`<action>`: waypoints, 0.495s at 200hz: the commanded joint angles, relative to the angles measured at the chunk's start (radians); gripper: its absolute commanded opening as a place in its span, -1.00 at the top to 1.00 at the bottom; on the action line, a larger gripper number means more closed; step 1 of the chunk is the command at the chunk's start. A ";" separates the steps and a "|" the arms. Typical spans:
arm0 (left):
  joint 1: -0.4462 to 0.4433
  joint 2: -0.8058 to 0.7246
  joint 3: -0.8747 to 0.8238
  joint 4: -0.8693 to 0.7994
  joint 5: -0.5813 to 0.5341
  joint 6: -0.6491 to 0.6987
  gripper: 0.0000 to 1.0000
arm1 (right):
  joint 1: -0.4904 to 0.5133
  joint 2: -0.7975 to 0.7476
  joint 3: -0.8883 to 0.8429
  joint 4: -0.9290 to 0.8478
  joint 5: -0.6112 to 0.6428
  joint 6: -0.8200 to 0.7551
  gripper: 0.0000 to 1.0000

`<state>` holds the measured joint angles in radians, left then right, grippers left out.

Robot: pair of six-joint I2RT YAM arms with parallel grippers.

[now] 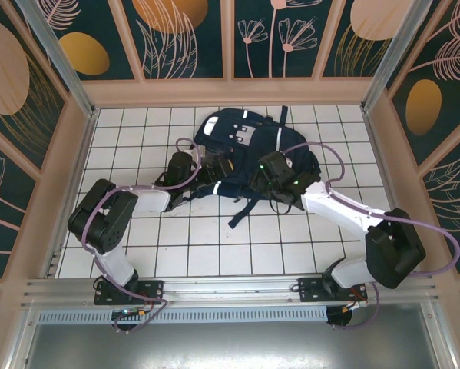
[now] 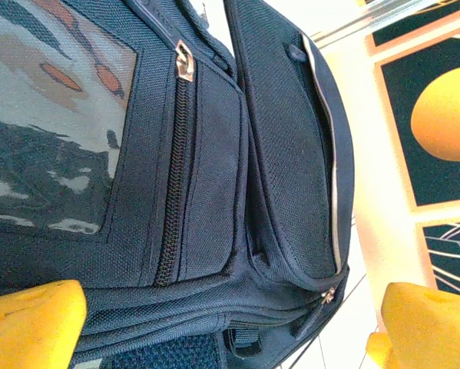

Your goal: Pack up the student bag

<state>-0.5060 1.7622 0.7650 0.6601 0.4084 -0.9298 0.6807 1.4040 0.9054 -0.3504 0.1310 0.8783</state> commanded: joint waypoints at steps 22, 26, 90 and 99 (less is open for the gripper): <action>0.006 0.036 -0.002 -0.049 -0.015 -0.028 -0.97 | -0.029 0.064 -0.006 0.040 0.017 0.018 0.02; 0.006 0.033 -0.006 -0.053 -0.018 -0.027 -0.97 | -0.033 0.069 -0.004 0.049 0.015 0.019 0.05; 0.006 0.019 -0.031 -0.076 -0.026 -0.016 -0.97 | -0.105 0.164 -0.015 0.168 -0.016 -0.010 0.28; 0.007 0.019 -0.025 -0.085 -0.029 -0.011 -0.97 | -0.102 0.176 -0.013 0.189 -0.032 -0.010 0.29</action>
<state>-0.5060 1.7660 0.7597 0.6697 0.4057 -0.9405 0.5812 1.5421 0.8902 -0.2508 0.1116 0.8848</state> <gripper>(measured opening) 0.985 0.361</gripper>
